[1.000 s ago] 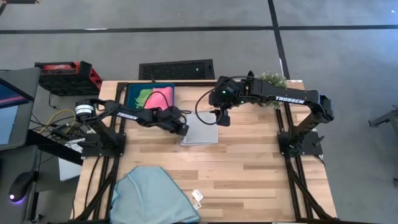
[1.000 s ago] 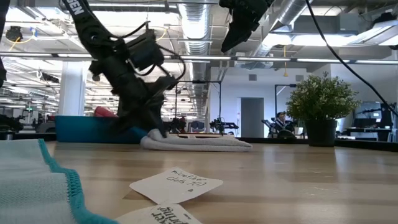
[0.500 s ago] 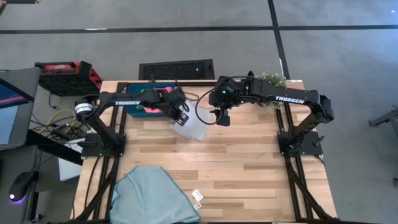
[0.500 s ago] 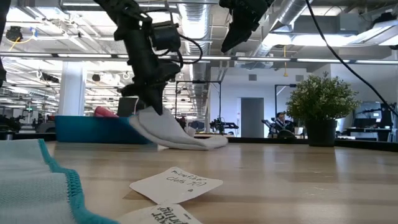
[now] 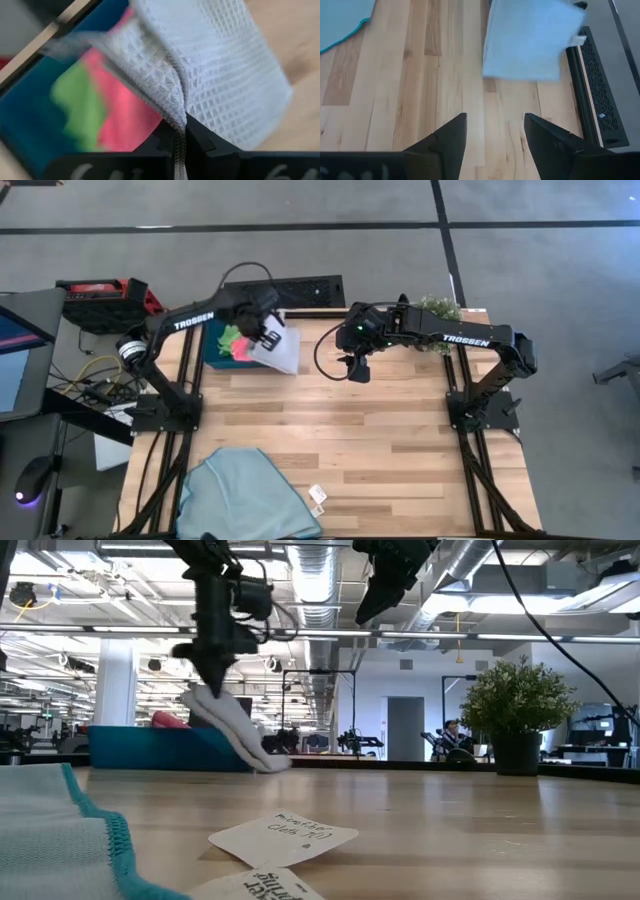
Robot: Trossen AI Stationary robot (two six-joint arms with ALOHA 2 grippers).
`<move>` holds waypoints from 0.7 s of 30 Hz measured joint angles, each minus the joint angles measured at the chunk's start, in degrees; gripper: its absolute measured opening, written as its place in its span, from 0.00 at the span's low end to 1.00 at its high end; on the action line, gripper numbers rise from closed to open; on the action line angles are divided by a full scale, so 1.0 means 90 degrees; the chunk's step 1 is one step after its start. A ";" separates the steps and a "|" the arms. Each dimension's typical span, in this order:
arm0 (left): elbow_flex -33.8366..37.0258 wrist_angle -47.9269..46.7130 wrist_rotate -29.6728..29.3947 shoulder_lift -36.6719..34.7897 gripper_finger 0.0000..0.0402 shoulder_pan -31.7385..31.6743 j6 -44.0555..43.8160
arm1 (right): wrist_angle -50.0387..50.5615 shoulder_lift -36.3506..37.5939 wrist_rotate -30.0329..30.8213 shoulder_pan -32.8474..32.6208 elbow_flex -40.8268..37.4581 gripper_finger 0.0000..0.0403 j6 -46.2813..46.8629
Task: Fold microfiber towels
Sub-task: Put the gray cloth into the blue bin
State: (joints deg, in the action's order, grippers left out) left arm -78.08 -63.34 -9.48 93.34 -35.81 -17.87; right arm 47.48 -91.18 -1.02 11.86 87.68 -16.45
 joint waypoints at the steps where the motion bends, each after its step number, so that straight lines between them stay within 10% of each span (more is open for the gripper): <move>1: -0.0032 -0.0248 -0.0061 0.0000 0.00 -0.0099 -0.0047 | 0.0000 0.0000 0.0002 0.0000 0.0000 0.55 0.0000; 21: -0.0058 -0.1736 -0.1216 -0.0046 0.00 -0.1089 -0.0419 | 0.0000 0.0000 0.0000 0.0158 0.0000 0.55 0.0000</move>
State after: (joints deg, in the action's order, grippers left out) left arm -78.61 -78.96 -20.42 92.92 -45.62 -21.64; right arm 47.48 -91.18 -1.02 13.28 87.68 -16.45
